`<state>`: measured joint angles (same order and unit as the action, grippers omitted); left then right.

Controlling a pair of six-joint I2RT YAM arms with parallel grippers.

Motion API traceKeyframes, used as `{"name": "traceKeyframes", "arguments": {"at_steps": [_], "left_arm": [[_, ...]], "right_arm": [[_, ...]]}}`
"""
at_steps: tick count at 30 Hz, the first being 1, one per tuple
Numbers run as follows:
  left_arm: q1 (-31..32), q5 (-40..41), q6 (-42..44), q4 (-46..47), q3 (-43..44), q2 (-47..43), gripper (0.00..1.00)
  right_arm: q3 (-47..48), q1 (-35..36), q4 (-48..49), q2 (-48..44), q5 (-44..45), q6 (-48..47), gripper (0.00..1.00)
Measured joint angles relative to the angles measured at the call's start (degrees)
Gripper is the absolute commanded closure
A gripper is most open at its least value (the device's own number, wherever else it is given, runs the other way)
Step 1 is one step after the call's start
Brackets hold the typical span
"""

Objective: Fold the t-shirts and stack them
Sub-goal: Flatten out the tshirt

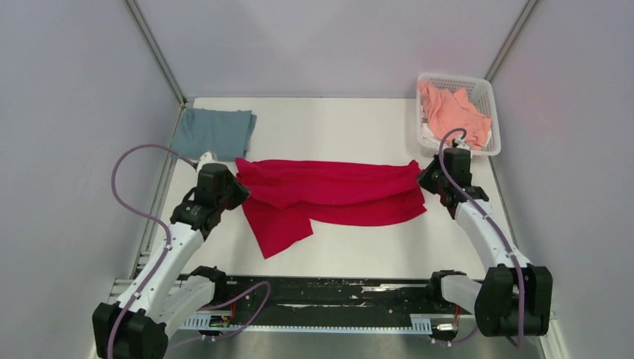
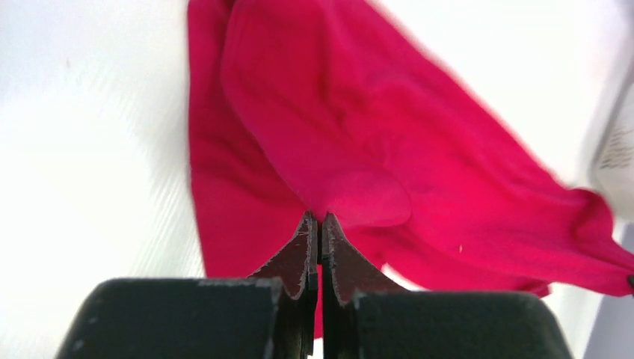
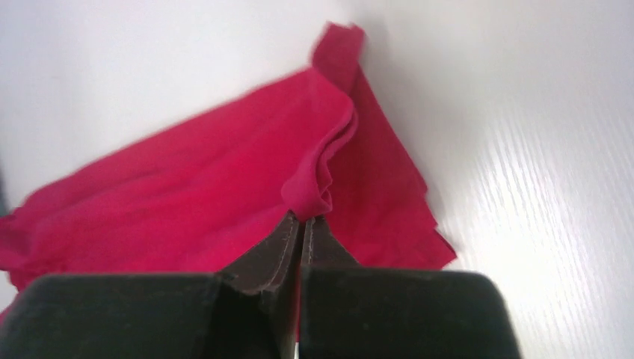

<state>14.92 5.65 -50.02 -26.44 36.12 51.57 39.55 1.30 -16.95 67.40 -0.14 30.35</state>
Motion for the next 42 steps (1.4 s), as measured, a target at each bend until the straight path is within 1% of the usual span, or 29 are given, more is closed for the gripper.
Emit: {"name": "traceKeyframes", "arguments": {"at_steps": [4,10,14,16,22,27,31,33,36,40,42], "left_arm": [[0.0,4.1,1.2,-1.0,7.0,-3.9,1.00],[0.1,9.6,4.3,-1.3,19.6,-12.2,1.00],[0.1,10.0,7.0,-1.3,27.3,-16.8,1.00],[0.1,9.7,8.5,-1.9,32.7,-17.8,1.00],[0.1,6.4,13.3,-3.3,49.9,-16.4,1.00],[0.1,2.0,17.0,-5.4,67.1,-11.8,1.00],[0.1,-0.7,19.1,-6.3,76.8,-8.5,1.00],[0.1,-1.0,20.1,-6.2,78.8,-7.6,1.00],[0.1,-0.7,21.4,-5.9,78.6,-6.6,1.00],[0.1,1.8,23.5,-2.5,71.1,-5.5,1.00],[0.1,4.2,25.0,0.9,64.1,-4.0,1.00]], "right_arm": [[6.0,0.0,-0.5,-5.4,-1.3,-0.8,1.00],[17.3,0.0,-2.4,-15.3,-0.3,-2.5,1.00],[25.9,0.0,-4.1,-19.8,0.0,-4.1,1.00],[31.1,0.0,-5.5,-21.6,0.0,-5.0,1.00],[43.5,0.0,-9.9,-25.6,0.0,-7.2,1.00],[53.6,0.0,-13.4,-28.3,0.0,-8.6,1.00],[58.1,0.0,-14.5,-29.7,-1.1,-9.2,1.00],[58.5,0.0,-14.7,-29.9,-1.3,-9.5,1.00],[57.2,0.0,-15.6,-29.7,-0.6,-9.5,0.99],[51.8,0.0,-14.8,-28.4,0.7,-9.5,0.98],[46.0,0.0,-12.7,-27.8,1.2,-9.3,0.99]]}}
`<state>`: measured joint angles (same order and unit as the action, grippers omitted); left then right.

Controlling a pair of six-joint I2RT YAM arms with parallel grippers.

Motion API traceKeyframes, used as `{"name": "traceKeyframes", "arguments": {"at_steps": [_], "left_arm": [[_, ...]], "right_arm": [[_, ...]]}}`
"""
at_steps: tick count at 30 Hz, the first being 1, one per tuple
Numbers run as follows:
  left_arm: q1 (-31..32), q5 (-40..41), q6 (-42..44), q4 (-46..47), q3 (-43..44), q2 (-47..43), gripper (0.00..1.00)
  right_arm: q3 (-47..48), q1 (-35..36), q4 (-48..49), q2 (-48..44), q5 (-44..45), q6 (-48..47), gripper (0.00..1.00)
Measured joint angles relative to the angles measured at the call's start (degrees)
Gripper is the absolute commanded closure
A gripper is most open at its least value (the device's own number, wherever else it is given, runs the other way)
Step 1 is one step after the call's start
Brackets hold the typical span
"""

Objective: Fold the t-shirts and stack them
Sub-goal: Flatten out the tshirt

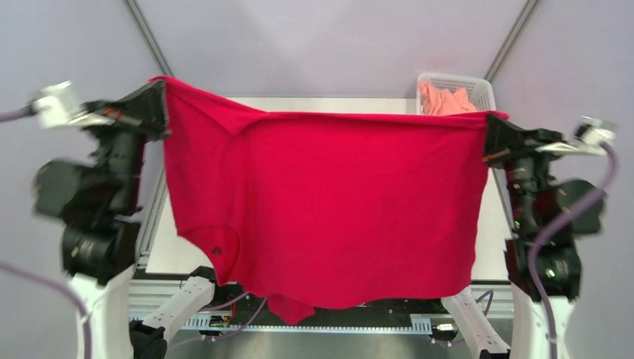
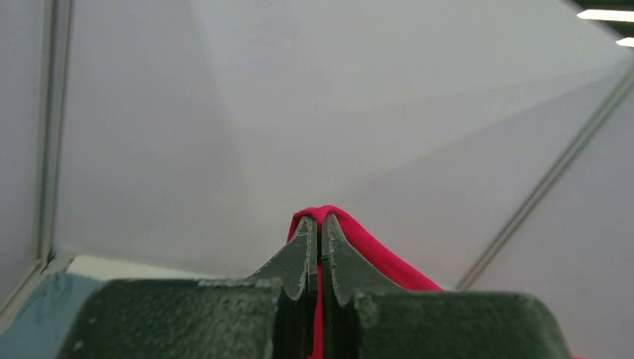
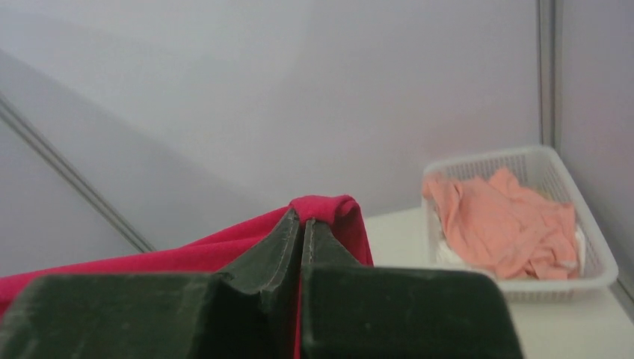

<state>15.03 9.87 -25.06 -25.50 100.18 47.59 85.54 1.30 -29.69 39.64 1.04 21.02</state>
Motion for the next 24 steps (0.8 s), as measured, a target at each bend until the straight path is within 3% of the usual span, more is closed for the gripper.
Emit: {"name": "traceKeyframes", "arguments": {"at_steps": [5,8,11,13,17,20,24], "left_arm": [[0.0,3.1,5.9,9.9,-14.6,11.2,1.00],[-0.3,1.9,9.2,15.0,-18.4,25.9,1.00],[-0.9,-0.4,11.0,15.8,-16.3,46.2,1.00],[-1.3,-2.3,11.4,13.5,-11.7,59.4,1.00],[-1.7,-6.1,11.5,8.8,-3.6,76.8,1.00],[-1.8,-6.9,11.6,6.4,0.1,82.0,1.00],[-2.0,-7.0,11.8,7.5,3.5,82.1,1.00]], "right_arm": [[-19.7,0.0,7.4,5.1,3.6,1.8,0.99],[-31.4,0.0,13.0,11.6,5.7,3.0,0.99],[-39.2,-0.1,18.3,22.5,6.4,4.5,0.99],[-40.3,-0.1,20.8,32.3,6.3,4.9,1.00],[-38.1,-0.1,23.8,48.1,6.0,5.1,1.00],[-34.4,-0.1,23.8,55.9,5.9,5.4,1.00],[-31.6,-0.1,23.9,58.2,6.0,6.1,1.00]]}}
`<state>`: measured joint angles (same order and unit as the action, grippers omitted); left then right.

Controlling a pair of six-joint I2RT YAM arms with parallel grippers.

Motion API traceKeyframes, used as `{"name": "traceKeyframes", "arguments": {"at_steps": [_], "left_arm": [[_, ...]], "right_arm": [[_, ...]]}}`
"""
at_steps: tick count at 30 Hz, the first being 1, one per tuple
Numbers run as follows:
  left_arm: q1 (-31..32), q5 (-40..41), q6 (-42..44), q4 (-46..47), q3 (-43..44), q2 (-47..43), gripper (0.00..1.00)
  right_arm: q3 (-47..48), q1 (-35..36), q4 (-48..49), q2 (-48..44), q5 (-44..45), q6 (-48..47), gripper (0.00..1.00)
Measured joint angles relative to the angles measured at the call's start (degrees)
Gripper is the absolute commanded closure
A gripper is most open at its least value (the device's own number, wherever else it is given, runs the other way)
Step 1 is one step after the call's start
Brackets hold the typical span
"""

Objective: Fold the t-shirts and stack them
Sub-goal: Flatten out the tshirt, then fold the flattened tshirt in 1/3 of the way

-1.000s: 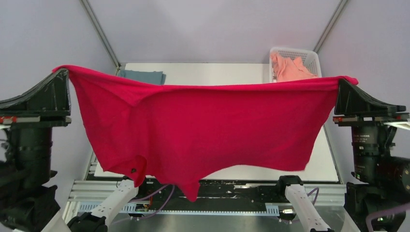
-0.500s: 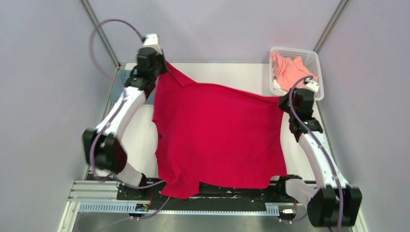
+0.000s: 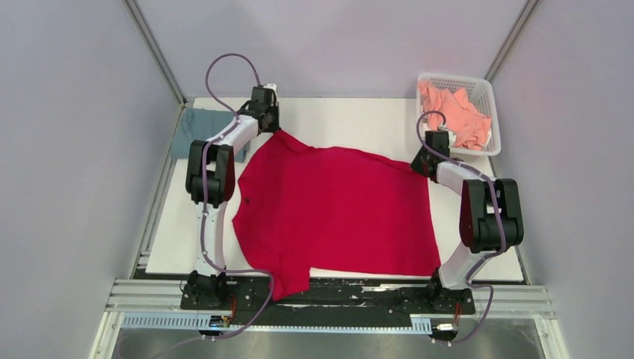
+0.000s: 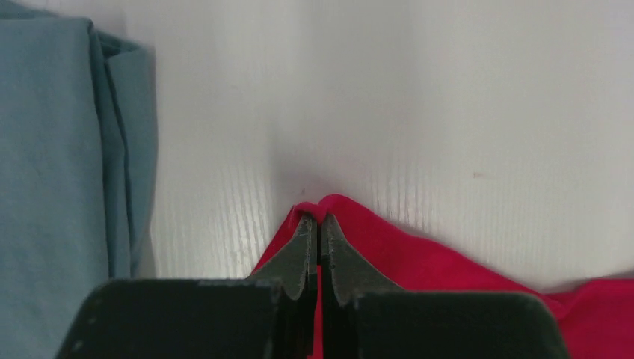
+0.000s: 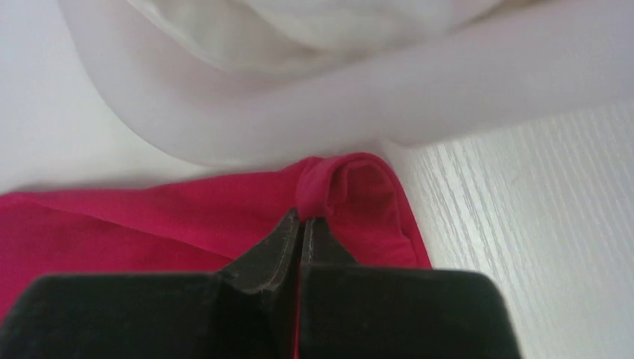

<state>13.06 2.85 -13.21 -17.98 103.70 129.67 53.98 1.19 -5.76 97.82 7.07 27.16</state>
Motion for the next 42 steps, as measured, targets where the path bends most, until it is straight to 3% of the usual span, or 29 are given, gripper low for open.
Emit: {"name": "traceKeyframes", "arguments": {"at_steps": [8,17,29,42], "left_arm": [[-0.5,1.1,-0.8,-1.5,7.3,2.3,1.00],[-0.5,3.2,-4.7,-5.4,4.4,0.6,1.00],[0.2,6.5,-15.8,-10.1,-20.7,-22.2,1.00],[4.4,9.2,-28.2,-14.4,-40.0,-45.6,1.00]], "right_arm": [[4.5,0.0,1.1,1.5,1.1,0.7,1.00],[5.3,0.0,0.0,1.2,1.7,0.0,1.00],[6.2,0.0,-6.9,-3.7,-0.9,-2.6,1.00],[6.9,0.0,-13.7,-7.3,-1.6,-6.6,1.00]]}}
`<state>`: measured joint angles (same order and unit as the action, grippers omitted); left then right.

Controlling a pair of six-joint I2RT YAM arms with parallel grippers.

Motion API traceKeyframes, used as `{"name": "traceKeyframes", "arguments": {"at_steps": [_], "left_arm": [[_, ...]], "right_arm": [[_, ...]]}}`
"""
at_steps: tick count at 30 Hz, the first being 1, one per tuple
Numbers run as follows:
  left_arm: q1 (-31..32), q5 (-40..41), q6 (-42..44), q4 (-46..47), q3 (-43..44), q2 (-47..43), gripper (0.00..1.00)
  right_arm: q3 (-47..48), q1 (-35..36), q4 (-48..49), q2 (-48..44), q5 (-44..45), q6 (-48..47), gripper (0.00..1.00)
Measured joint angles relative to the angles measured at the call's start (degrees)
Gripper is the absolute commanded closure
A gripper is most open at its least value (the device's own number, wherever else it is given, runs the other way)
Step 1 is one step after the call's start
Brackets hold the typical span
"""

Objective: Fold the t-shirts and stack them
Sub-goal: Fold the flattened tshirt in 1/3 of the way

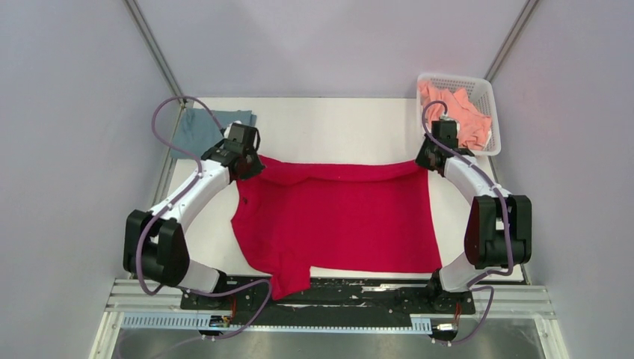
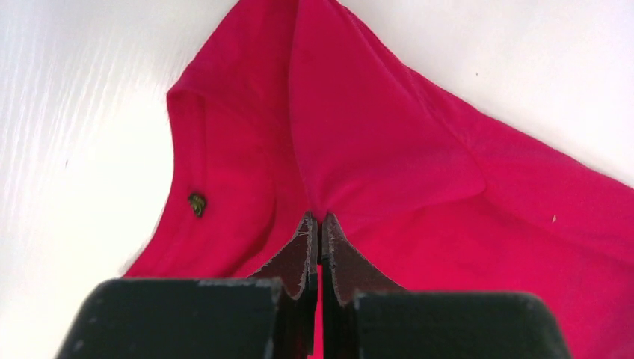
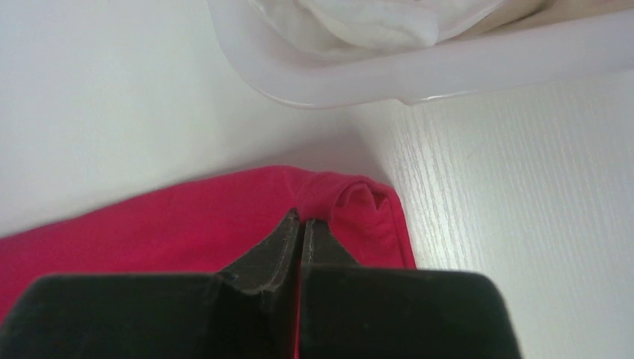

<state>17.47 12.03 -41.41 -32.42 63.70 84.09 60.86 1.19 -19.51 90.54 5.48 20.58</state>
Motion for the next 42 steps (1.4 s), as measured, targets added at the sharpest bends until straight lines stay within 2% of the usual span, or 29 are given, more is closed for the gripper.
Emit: {"name": "traceKeyframes", "arguments": {"at_steps": [11,21,24,26,28,29,30,31,32,35,36,38,42], "left_arm": [[1.1,1.5,-4.8,-3.4,-7.3,-14.4,1.00],[2.1,0.3,-6.3,-4.9,-12.6,-18.8,1.00],[2.3,-0.7,-6.7,-5.7,-15.5,-19.6,1.00],[2.6,-1.8,-7.0,-5.7,-18.0,-20.4,0.97],[2.7,-2.8,-7.4,-5.7,-20.3,-21.0,0.89],[2.8,-3.1,-7.4,-5.8,-21.2,-21.1,0.85],[2.8,-3.5,-7.6,-6.0,-22.1,-21.2,0.71],[2.8,-3.9,-7.6,-6.1,-22.5,-21.2,0.64],[2.8,-4.2,-7.9,-6.5,-22.9,-21.2,0.46],[2.8,-4.0,-8.2,-7.8,-22.9,-21.5,0.17],[2.8,-3.9,-8.2,-8.6,-22.9,-21.9,0.04],[2.8,-3.8,-7.9,-10.0,-22.9,-23.3,0.01],[2.8,-5.4,-6.8,-9.4,-20.8,-25.4,0.00]], "right_arm": [[1.7,0.0,-3.3,-0.9,0.4,-1.5,0.99],[1.9,0.0,-4.9,-0.9,0.4,-2.5,0.96],[2.0,0.0,-6.1,-0.9,0.5,-2.5,0.93],[2.0,0.0,-7.6,-1.3,1.0,-2.3,0.85],[1.2,0.0,-8.6,-2.4,1.6,-1.6,0.74],[0.4,0.0,-8.7,-3.1,2.0,-1.1,0.71],[-1.0,0.0,-9.0,-4.3,2.6,-0.7,0.64],[-2.3,0.0,-9.5,-5.3,3.2,-0.2,0.56],[-3.9,0.0,-10.4,-6.4,4.3,0.3,0.42],[-5.8,0.0,-14.6,-7.7,7.7,1.8,0.21],[-5.8,0.0,-15.8,-8.0,8.7,2.3,0.12],[-5.8,0.0,-17.2,-9.6,10.0,2.9,0.01],[-6.2,0.2,-14.8,-16.5,5.9,1.8,0.00]]}}
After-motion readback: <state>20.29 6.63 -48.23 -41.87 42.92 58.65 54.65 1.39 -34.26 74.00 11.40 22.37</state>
